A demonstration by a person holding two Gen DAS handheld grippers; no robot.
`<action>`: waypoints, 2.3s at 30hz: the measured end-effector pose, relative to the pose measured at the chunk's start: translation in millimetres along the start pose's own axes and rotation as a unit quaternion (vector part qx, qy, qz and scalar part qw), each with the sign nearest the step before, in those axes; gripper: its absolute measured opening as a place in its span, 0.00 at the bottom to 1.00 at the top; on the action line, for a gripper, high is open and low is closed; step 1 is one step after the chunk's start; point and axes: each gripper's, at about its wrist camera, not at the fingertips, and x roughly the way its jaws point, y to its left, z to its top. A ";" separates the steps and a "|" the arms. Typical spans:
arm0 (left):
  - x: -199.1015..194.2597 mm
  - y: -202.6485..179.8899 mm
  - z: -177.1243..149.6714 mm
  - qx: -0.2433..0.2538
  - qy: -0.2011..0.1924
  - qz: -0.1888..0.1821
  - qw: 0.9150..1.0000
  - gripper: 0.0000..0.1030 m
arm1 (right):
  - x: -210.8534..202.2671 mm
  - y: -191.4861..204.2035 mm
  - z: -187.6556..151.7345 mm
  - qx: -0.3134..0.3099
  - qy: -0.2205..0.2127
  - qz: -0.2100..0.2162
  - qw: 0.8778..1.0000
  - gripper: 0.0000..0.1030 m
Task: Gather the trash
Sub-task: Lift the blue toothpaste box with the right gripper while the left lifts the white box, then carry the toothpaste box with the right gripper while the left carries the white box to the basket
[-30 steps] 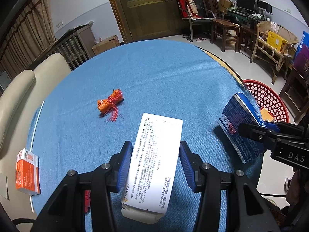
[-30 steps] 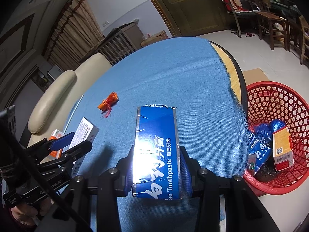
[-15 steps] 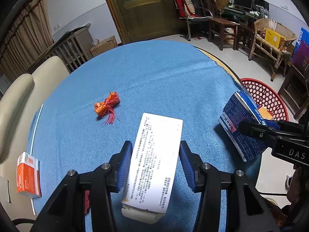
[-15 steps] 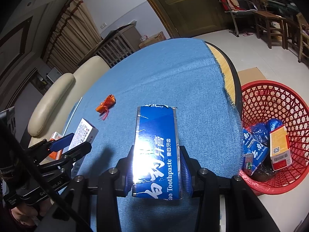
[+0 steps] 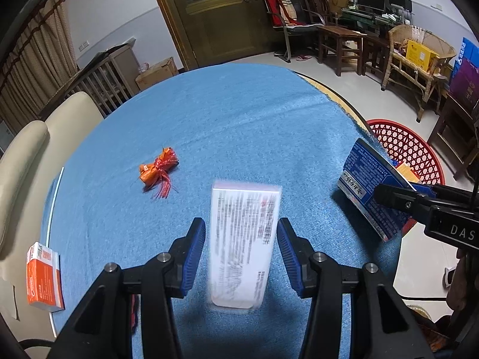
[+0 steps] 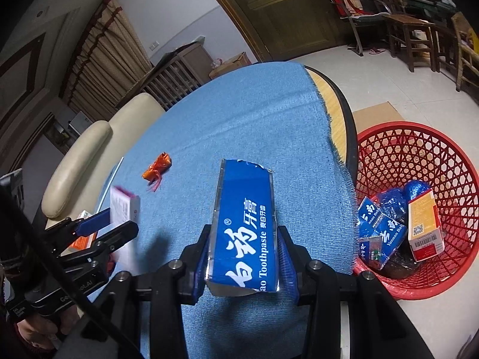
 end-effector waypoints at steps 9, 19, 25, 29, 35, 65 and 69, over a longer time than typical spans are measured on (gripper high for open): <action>1.6 -1.1 1.1 0.000 0.005 -0.005 1.000 0.49 | 6.7 -2.3 -0.4 -0.001 0.015 -0.004 1.000 0.44; 11.2 27.1 -9.8 -0.045 0.021 -0.064 0.997 0.50 | 13.9 -1.4 1.9 0.003 0.033 -0.020 0.999 0.66; 34.1 27.8 -20.6 -0.048 0.060 -0.118 0.990 0.68 | 26.8 6.6 -1.0 -0.028 0.061 -0.054 0.996 0.66; 50.3 22.7 -24.5 -0.046 0.078 -0.117 0.989 0.68 | 23.6 12.1 -2.3 -0.060 0.056 -0.088 0.993 0.66; 62.0 23.6 -19.6 -0.055 0.073 -0.119 0.989 0.68 | 19.4 20.6 -6.3 -0.103 0.048 -0.123 0.986 0.67; 29.9 20.9 -7.5 -0.059 0.021 -0.128 0.990 0.47 | -5.6 -5.9 -5.0 -0.054 0.005 -0.050 0.997 0.60; 20.1 9.9 0.1 -0.051 0.013 -0.131 0.990 0.47 | -13.8 -13.1 -6.2 -0.043 -0.004 -0.048 0.998 0.60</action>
